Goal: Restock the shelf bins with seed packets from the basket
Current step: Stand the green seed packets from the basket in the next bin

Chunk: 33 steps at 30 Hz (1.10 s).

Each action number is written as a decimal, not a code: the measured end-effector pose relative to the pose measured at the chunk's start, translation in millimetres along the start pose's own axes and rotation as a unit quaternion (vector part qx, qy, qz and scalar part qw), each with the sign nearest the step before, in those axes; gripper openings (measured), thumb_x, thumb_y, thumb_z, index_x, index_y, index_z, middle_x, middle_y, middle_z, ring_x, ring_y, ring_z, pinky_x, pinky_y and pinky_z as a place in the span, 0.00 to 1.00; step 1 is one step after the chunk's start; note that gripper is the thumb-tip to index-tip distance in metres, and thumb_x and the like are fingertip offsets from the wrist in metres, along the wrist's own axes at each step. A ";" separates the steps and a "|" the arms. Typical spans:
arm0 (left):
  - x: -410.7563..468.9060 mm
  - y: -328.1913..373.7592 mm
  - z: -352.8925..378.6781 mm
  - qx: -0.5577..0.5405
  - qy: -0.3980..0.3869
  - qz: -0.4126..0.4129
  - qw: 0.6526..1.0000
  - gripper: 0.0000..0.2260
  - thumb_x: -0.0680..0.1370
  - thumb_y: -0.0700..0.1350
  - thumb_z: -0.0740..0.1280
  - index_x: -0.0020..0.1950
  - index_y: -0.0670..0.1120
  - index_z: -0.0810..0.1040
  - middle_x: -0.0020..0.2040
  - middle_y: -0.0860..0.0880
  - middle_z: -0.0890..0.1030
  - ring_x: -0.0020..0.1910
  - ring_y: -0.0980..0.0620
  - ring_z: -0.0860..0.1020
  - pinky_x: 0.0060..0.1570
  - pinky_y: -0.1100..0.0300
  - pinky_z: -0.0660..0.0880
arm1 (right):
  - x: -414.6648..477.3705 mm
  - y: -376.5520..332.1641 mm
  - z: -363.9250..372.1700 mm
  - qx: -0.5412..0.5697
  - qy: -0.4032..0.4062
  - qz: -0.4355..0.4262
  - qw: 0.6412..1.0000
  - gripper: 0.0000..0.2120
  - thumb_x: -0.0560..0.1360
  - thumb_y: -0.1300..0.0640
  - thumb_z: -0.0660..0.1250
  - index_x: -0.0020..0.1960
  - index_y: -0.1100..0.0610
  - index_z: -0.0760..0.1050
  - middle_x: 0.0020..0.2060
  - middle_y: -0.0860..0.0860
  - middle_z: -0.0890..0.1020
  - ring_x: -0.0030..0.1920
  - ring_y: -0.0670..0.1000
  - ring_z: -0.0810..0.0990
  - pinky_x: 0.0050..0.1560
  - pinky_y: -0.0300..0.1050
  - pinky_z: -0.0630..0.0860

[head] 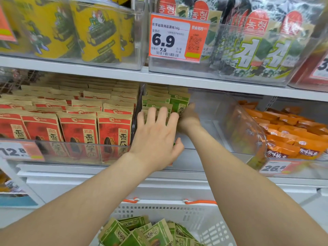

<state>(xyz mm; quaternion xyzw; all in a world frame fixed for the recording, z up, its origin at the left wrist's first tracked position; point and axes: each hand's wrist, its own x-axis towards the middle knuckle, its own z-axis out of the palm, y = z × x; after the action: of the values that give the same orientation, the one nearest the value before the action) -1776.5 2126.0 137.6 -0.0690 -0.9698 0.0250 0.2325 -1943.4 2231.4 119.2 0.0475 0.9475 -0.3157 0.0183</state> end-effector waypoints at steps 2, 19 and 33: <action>-0.8 -0.1 -0.6 -0.003 0.002 0.000 1.000 0.24 0.76 0.60 0.58 0.66 0.47 0.72 0.64 0.44 0.73 0.61 0.38 0.71 0.63 0.39 0.68 | -2.9 -3.6 1.1 -0.023 -0.011 0.014 1.000 0.31 0.81 0.61 0.65 0.78 0.61 0.54 0.67 0.60 0.76 0.67 0.62 0.78 0.63 0.53 0.77; -11.6 -9.5 -12.9 -0.078 0.000 0.001 0.997 0.36 0.76 0.66 0.58 0.78 0.46 0.65 0.72 0.42 0.70 0.70 0.39 0.68 0.72 0.38 0.64 | -86.6 18.9 -49.3 -0.167 0.111 -0.115 0.973 0.12 0.82 0.55 0.62 0.59 0.61 0.77 0.57 0.62 0.81 0.59 0.66 0.80 0.48 0.51 0.73; -66.4 33.8 -20.9 -0.074 0.095 0.257 0.959 0.16 0.74 0.44 0.65 0.60 0.43 0.78 0.57 0.42 0.77 0.57 0.37 0.74 0.55 0.45 0.70 | -222.0 136.8 -1.3 -0.474 -0.205 -0.361 0.776 0.04 0.77 0.61 0.63 0.47 0.56 0.76 0.40 0.54 0.78 0.42 0.60 0.79 0.40 0.49 0.73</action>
<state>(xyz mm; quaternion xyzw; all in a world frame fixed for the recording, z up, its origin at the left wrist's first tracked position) -1704.3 2150.1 123.7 -0.3348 -0.8921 0.0056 0.3035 -1708.7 2323.7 53.0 -0.3789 0.8986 0.1876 0.1173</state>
